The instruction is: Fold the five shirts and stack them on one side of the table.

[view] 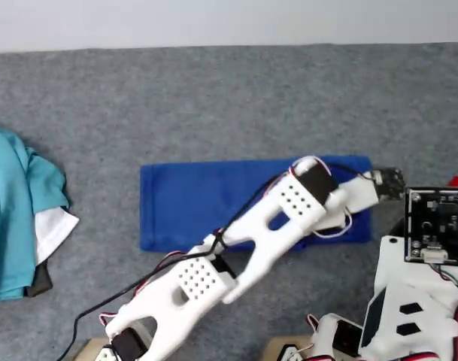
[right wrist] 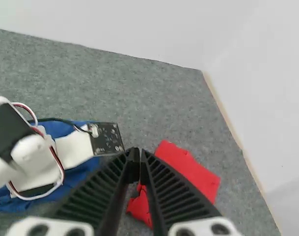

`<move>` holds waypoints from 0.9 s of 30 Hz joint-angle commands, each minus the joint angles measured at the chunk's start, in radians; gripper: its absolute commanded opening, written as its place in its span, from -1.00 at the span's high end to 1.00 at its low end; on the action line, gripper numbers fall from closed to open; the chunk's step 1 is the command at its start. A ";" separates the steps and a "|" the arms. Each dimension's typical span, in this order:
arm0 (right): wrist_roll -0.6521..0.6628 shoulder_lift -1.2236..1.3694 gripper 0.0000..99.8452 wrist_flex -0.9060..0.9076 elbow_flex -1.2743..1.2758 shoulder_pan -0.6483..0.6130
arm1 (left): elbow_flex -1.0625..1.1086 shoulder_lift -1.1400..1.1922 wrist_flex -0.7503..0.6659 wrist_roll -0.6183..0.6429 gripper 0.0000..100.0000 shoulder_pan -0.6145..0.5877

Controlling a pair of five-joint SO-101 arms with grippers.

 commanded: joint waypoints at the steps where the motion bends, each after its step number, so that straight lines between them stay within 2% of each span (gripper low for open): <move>1: -0.005 -0.001 0.97 0.036 -0.002 0.013 | -0.041 -0.005 -0.015 0.005 0.99 -0.029; 10: -0.005 -0.001 0.97 0.036 -0.002 0.013 | -0.035 -0.003 -0.118 0.005 0.99 -0.074; 18: -0.005 0.001 0.97 0.038 -0.002 0.013 | -0.033 -0.002 -0.150 0.005 0.99 -0.107; 24: -0.005 0.001 0.97 0.038 0.000 0.013 | -0.033 -0.002 -0.149 0.011 0.73 -0.112; 27: -0.005 0.001 0.97 0.038 0.000 0.013 | -0.033 -0.002 -0.144 0.006 0.72 -0.112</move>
